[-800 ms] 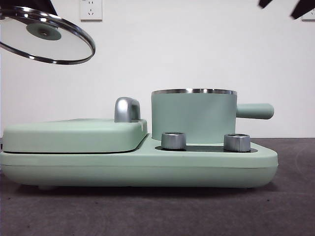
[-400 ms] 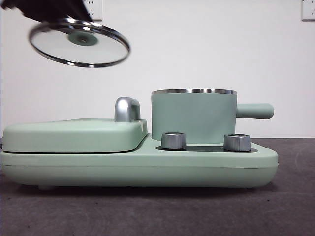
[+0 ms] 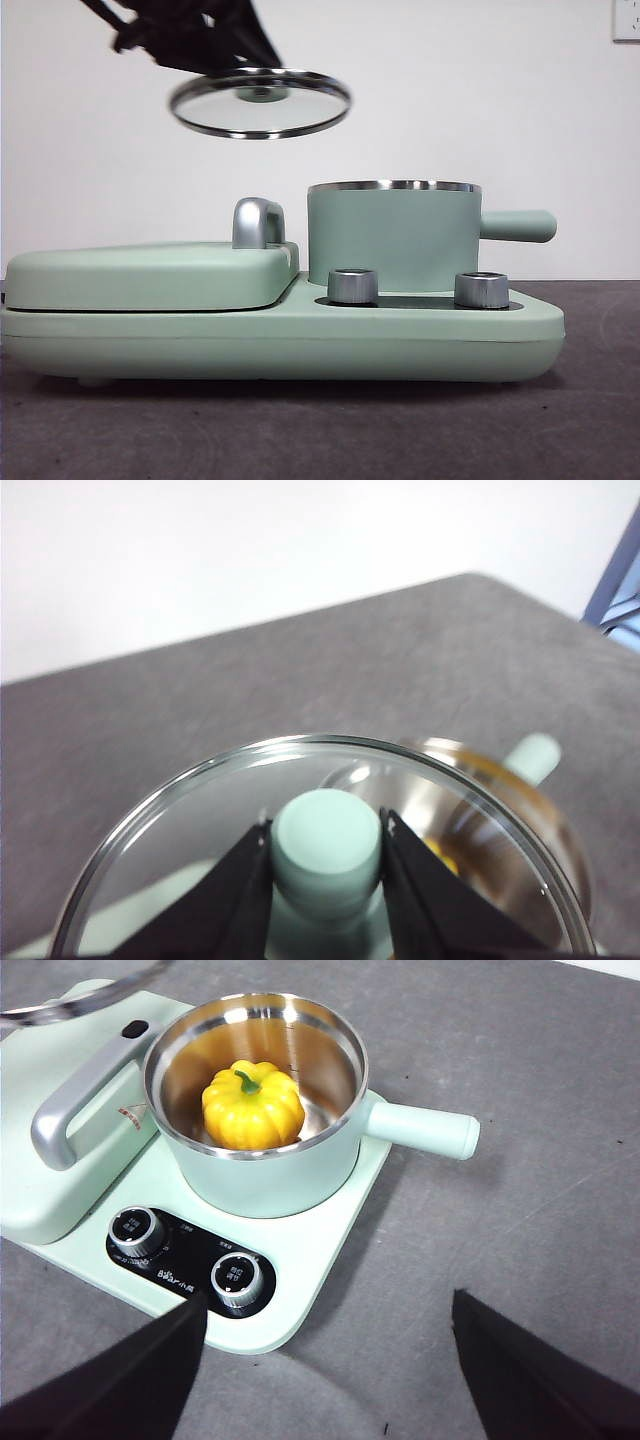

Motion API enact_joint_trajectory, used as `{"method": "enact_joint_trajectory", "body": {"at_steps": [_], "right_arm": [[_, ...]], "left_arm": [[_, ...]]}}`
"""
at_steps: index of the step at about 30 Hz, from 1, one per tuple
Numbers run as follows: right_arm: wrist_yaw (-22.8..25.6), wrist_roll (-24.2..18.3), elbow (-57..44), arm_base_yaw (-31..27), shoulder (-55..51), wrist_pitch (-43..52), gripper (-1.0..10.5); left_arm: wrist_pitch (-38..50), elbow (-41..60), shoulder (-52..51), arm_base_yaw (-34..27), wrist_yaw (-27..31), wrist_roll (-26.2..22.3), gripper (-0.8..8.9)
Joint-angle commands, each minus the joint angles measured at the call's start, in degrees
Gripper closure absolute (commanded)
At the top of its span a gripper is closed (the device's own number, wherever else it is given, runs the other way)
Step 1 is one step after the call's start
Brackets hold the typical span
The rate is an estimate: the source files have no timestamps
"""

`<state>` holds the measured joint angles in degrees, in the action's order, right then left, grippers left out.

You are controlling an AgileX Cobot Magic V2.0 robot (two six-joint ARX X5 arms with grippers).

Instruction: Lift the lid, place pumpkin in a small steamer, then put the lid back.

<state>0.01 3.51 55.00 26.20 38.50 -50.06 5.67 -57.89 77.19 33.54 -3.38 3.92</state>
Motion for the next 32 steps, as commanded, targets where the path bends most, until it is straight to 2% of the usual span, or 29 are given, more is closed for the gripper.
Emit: {"method": "enact_joint_trajectory", "body": {"at_steps": [1, 6, 11, 21, 32], "right_arm": [[0.1, 0.4, 0.5, 0.2, 0.3, 0.3, 5.7], [0.1, 0.3, 0.4, 0.2, 0.3, 0.3, 5.7], [0.1, 0.3, 0.4, 0.2, 0.3, 0.3, 5.7], [0.5, 0.3, 0.3, 0.2, 0.3, 0.2, 5.7], [0.5, 0.3, -3.6, 0.2, 0.3, 0.8, 5.7]], "left_arm": [[5.7, -1.5, 2.8, 1.6, -0.3, -0.1, 7.98], [12.0, -3.1, 8.1, 3.8, -0.3, -3.1, 7.98], [13.5, -6.7, 13.6, 5.4, -0.3, -4.6, 7.98], [13.4, -14.2, 22.3, 7.5, -1.8, -4.9, 7.98], [8.8, -14.3, 22.9, 8.5, -1.8, -9.8, 7.98]]}}
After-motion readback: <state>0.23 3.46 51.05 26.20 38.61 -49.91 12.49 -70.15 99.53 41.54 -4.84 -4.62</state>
